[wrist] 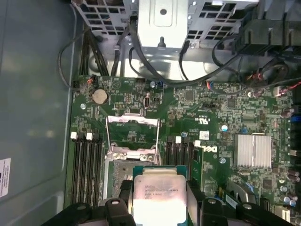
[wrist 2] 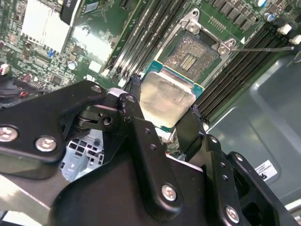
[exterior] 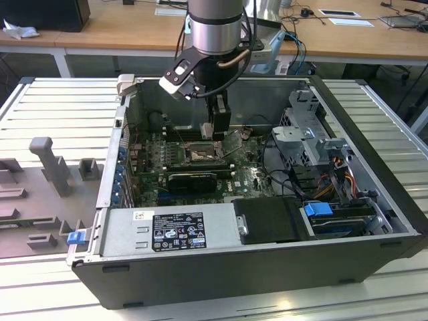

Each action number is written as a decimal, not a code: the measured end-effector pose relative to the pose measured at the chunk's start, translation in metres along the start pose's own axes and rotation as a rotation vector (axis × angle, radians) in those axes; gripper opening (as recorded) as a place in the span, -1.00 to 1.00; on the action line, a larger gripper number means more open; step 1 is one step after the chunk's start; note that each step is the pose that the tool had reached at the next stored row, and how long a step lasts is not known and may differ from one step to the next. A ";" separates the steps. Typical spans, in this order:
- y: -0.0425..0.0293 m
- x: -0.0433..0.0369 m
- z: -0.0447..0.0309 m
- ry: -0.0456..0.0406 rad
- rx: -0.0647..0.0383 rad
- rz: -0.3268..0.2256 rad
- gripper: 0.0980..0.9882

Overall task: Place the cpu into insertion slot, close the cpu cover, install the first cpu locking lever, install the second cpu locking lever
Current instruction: 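Place the cpu into insertion slot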

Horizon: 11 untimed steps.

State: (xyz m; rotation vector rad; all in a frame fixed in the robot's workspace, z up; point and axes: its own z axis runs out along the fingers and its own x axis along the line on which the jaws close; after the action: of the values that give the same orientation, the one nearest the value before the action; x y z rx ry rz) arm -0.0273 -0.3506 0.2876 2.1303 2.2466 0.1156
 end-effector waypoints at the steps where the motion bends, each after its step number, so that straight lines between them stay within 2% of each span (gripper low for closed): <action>1: -0.0012 0.0005 0.0019 0.0002 0.000 -0.002 0.00; 6: -0.0048 0.0061 0.0186 0.0014 0.000 -0.016 0.00; 11: -0.0054 0.0061 0.0231 0.0014 0.000 -0.016 0.00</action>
State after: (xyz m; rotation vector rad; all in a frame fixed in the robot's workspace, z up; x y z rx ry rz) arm -0.0311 -0.3443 0.2643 2.1131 2.2636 0.1162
